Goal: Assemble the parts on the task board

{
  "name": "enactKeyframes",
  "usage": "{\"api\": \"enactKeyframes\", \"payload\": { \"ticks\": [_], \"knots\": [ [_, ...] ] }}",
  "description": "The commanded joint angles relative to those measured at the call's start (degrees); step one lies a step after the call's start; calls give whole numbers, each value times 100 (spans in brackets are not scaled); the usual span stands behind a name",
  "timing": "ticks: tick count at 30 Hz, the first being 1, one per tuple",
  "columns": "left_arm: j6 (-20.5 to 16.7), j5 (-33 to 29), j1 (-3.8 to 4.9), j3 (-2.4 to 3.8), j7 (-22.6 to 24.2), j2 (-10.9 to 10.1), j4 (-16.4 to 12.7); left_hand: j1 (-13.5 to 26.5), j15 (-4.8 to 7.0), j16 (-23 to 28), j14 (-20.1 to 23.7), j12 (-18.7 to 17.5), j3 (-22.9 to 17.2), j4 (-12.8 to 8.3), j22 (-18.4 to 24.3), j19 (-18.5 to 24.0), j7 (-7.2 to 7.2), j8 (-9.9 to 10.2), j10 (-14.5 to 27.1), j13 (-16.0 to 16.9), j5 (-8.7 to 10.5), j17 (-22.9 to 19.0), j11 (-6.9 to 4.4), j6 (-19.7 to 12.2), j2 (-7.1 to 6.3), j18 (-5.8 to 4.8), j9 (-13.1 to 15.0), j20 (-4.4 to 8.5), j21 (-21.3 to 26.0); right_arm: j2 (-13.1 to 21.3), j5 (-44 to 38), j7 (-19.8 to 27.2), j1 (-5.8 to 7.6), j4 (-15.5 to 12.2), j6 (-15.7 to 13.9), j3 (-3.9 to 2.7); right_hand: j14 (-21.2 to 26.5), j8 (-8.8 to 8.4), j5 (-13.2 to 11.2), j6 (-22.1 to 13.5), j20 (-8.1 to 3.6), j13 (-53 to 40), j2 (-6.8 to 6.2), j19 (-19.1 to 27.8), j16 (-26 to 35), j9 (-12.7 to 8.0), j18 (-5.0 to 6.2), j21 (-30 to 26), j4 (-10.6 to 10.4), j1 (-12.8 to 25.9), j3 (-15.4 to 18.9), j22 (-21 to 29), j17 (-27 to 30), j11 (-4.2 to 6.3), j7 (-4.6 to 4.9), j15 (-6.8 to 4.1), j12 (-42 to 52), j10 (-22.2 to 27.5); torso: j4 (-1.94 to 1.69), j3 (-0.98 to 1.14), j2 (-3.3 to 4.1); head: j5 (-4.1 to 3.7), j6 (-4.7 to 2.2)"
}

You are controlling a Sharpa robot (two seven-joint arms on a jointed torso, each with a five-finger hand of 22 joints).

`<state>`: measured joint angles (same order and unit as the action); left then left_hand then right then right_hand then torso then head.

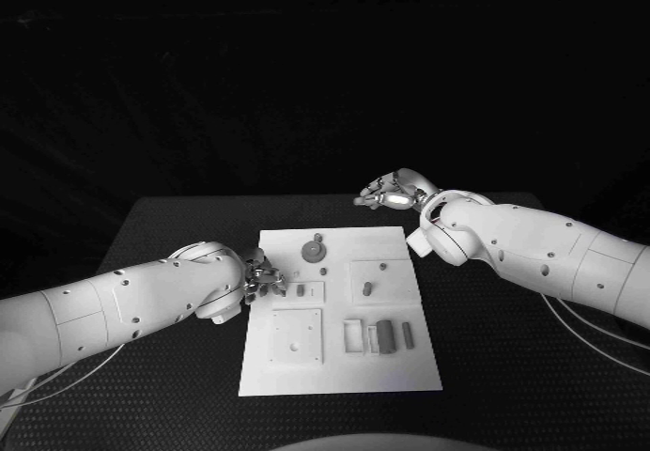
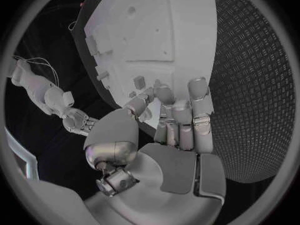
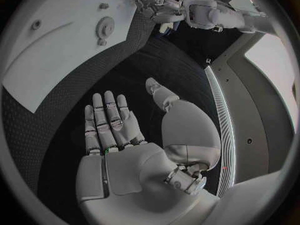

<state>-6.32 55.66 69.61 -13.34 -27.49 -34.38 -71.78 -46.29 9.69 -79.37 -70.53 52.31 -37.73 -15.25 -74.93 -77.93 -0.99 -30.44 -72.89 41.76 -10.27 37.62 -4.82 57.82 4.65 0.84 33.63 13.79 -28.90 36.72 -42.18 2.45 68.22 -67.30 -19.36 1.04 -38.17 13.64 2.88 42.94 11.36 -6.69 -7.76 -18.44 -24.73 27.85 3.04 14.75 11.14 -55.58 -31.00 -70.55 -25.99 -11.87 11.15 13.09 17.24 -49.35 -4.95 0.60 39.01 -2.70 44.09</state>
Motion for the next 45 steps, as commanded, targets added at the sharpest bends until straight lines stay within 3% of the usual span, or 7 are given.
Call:
{"api": "enactKeyframes", "payload": {
  "ticks": [1,23,24,25,27,35,45],
  "knots": [
    [67,-12,-38,-22,-7,11,20,-56,98,5,-68,4,-100,16,-91,-4,-61,19,-32,1,14,1,9,327,2,9,1,24,-20,0,2,37,-3,-6,106,-2,39,30,-8,-50,3,9,67,15,19,-5,-37,-24,-20,-8,18,-8,-6,9,182,-8,34,29,-2,-2,1,-2,9],
    [59,-14,-52,-23,9,12,9,-72,87,50,-84,-30,31,131,-78,-9,-71,111,-47,16,300,2,19,346,-455,20,37,23,-1,2,21,31,-10,1,159,-2,51,34,-8,-52,7,21,88,20,26,-11,-40,-39,-32,6,23,-18,-5,8,183,-4,40,32,1,3,2,8,11],
    [53,-14,-53,-23,8,11,8,-63,86,50,-85,-32,69,126,-80,-9,-72,116,-47,18,262,3,20,347,-447,20,42,23,-2,3,21,31,-11,0,159,-2,52,34,-8,-52,7,22,88,21,26,-11,-40,-39,-31,5,23,-19,-5,8,183,-4,40,32,1,1,2,8,11],
    [57,-14,-53,-23,6,9,7,-19,75,45,-82,-31,207,60,-87,-7,-66,119,-46,26,85,10,29,343,-381,20,56,23,-6,4,21,31,-12,-1,161,-2,52,34,-8,-52,7,22,88,21,27,-12,-40,-40,-31,4,23,-19,-5,8,183,-4,41,32,1,1,1,9,12],
    [64,-14,-53,-23,-1,9,6,0,83,48,-80,-36,346,-16,-88,0,-75,131,-43,32,30,14,22,342,-391,21,68,22,-4,5,21,31,-12,0,160,-2,53,34,-8,-53,6,24,86,23,27,-12,-40,-42,-29,3,24,-20,-5,8,183,-4,41,33,-2,0,0,7,16],
    [72,-14,-55,-23,-5,4,6,3,90,61,-85,-50,488,-8,-76,-5,-68,160,-50,38,76,16,16,359,-577,28,84,23,9,5,21,29,-15,1,170,-2,55,34,-8,-55,7,27,87,24,28,-14,-41,-45,-27,2,25,-23,-5,8,183,-3,42,34,-2,-3,0,5,24],
    [53,-14,-55,-23,-3,4,6,6,92,69,-88,-59,528,40,-69,-7,-66,179,-55,40,115,17,14,364,-671,29,90,21,20,6,21,27,-19,2,167,-2,56,34,-8,-57,7,30,84,25,29,-16,-41,-48,-25,1,26,-26,-5,7,184,-2,43,36,-1,-3,2,4,21]
  ]
}}
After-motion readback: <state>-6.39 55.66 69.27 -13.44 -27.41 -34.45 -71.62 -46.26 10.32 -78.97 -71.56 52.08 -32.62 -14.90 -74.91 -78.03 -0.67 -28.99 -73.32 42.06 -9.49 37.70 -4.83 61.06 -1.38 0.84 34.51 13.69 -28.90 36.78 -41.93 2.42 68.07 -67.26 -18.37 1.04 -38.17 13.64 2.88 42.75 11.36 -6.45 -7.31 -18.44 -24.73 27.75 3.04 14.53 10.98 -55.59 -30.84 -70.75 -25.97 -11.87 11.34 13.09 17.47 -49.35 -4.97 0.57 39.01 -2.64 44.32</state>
